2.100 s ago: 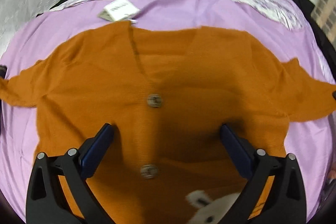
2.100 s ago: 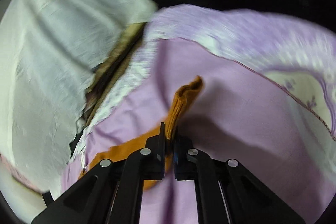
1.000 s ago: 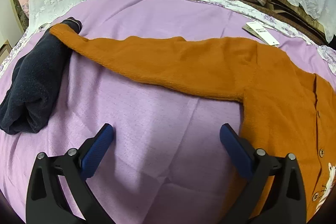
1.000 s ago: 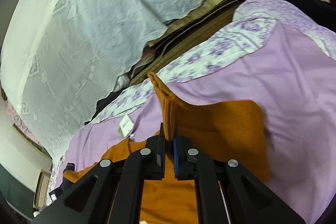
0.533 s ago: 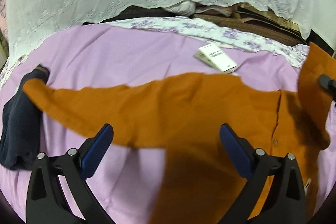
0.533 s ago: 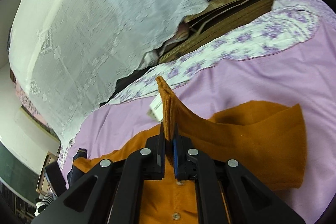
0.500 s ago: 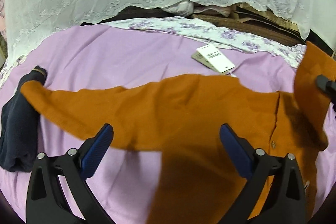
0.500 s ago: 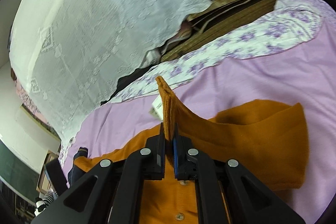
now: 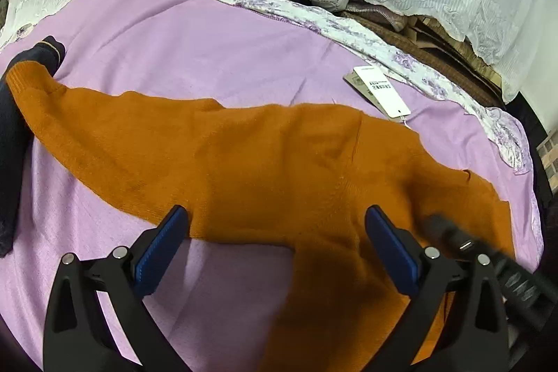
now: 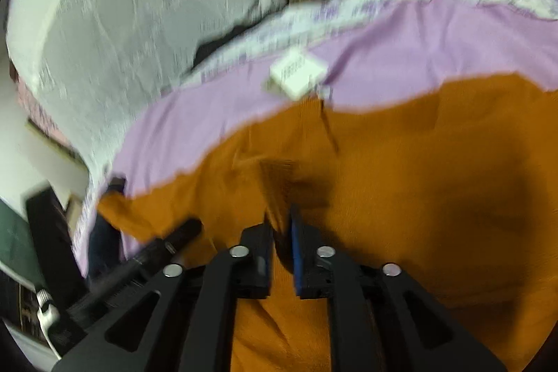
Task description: Fold small clothes
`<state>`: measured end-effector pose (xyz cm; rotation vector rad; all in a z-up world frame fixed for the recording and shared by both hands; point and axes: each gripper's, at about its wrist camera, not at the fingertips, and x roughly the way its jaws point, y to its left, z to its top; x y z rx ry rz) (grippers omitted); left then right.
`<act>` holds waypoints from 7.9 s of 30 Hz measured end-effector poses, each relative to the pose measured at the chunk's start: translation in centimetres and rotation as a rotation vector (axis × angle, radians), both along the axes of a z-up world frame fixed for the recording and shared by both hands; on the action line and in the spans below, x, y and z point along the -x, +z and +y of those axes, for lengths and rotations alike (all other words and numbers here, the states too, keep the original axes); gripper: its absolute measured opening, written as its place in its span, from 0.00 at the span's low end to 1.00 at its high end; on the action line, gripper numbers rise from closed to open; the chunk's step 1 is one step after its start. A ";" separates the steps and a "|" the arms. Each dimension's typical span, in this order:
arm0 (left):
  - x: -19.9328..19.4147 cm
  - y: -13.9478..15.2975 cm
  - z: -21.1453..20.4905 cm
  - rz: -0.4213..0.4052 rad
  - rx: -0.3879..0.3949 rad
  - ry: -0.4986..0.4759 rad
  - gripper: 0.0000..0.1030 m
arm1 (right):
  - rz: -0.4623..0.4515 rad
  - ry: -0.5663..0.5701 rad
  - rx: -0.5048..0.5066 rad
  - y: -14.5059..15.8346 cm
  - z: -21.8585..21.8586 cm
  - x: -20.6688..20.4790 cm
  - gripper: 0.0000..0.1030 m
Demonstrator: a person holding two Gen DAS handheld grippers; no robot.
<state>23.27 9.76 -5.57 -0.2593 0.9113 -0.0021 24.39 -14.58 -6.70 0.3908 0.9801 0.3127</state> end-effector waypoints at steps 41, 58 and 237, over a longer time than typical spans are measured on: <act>-2.3 1.2 -6.7 0.003 0.014 -0.038 0.11 | -0.150 -0.191 0.037 1.6 -18.6 4.2 0.32; 1.2 1.0 -1.3 -0.028 -0.055 0.044 0.90 | -0.204 -0.199 0.198 0.8 -17.4 6.2 0.59; -1.8 -0.6 -5.0 -0.016 -0.214 -0.128 0.96 | -0.150 0.022 0.267 2.1 -8.4 2.1 0.50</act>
